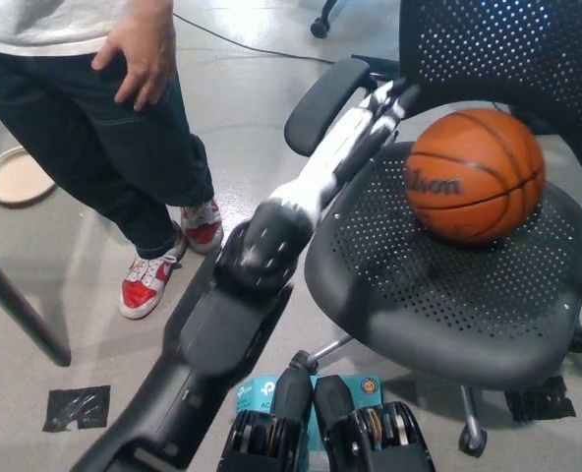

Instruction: The robot grabs the basketball from a person using both hands and then drops it on the black chair in the front

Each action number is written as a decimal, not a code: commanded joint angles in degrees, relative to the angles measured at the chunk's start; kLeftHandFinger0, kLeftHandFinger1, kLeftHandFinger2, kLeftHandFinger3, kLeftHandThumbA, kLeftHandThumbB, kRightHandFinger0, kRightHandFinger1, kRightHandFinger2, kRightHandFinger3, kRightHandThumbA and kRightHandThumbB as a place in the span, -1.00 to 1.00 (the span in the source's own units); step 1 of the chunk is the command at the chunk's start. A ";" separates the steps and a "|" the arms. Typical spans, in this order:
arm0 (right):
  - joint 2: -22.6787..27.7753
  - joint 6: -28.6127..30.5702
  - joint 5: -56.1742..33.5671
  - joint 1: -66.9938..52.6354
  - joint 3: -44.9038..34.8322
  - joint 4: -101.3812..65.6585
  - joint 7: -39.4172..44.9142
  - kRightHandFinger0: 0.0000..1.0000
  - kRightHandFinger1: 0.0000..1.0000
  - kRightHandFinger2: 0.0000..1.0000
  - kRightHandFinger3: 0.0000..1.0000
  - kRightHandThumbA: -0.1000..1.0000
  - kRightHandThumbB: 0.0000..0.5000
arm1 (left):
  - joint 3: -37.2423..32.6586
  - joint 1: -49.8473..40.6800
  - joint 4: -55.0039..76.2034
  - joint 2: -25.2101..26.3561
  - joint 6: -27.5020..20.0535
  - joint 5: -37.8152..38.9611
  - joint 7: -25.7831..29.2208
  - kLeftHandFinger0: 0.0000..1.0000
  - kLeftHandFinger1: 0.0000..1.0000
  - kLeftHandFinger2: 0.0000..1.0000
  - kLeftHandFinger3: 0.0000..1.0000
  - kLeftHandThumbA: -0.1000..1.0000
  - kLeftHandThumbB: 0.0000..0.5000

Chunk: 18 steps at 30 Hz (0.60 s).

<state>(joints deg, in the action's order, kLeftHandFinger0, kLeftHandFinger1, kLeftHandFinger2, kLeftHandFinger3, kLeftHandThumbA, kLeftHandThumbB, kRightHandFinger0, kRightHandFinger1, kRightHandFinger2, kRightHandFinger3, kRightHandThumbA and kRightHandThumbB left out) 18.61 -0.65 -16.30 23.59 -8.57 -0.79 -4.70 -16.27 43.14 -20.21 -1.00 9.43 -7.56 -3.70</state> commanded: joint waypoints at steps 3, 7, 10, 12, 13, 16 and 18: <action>-2.29 -1.26 2.43 -11.21 6.69 -19.99 4.93 1.00 1.00 1.00 1.00 1.00 0.14 | 0.70 -11.57 27.14 2.80 -1.48 1.13 -2.52 1.00 1.00 1.00 1.00 1.00 -0.05; -5.94 3.97 5.45 -18.28 11.46 -15.67 6.21 1.00 1.00 1.00 1.00 1.00 0.11 | 3.79 -22.91 38.54 6.27 -4.64 2.10 -1.30 1.00 1.00 1.00 1.00 1.00 -0.20; -7.28 5.92 4.02 -20.87 12.29 -12.77 7.18 1.00 1.00 1.00 1.00 1.00 -0.03 | 5.89 -29.21 40.29 8.52 -5.79 2.43 -0.94 1.00 1.00 1.00 1.00 1.00 -0.33; -7.35 5.96 4.09 -20.94 12.25 -12.80 7.26 1.00 1.00 1.00 1.00 1.00 -0.03 | 6.02 -29.39 40.62 8.44 -5.55 2.38 -1.13 1.00 1.00 1.00 1.00 1.00 -0.34; -8.53 7.95 4.67 -23.17 13.44 -8.14 7.73 1.00 1.00 1.00 1.00 1.00 -0.04 | 8.69 -36.19 38.81 11.28 -8.23 4.43 -1.16 1.00 1.00 1.00 1.00 1.00 -0.21; -8.67 8.42 4.84 -23.33 13.52 -7.76 7.88 1.00 1.00 1.00 1.00 1.00 -0.05 | 9.27 -36.76 38.87 11.18 -8.59 4.45 -1.69 1.00 1.00 1.00 1.00 1.00 -0.21; -9.44 11.75 6.09 -24.64 14.17 -1.10 8.44 1.00 1.00 1.00 1.00 1.00 -0.14 | 12.11 -42.90 33.52 12.84 -12.98 3.42 0.19 1.00 1.00 1.00 1.00 1.00 -0.21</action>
<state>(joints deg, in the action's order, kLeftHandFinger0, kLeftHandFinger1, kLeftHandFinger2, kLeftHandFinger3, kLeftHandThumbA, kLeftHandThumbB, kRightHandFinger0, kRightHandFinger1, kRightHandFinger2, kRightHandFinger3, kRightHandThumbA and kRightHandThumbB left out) 9.78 3.42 -12.97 -0.84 4.93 -5.27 0.51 -6.54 3.93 14.75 10.56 4.29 -5.31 -4.42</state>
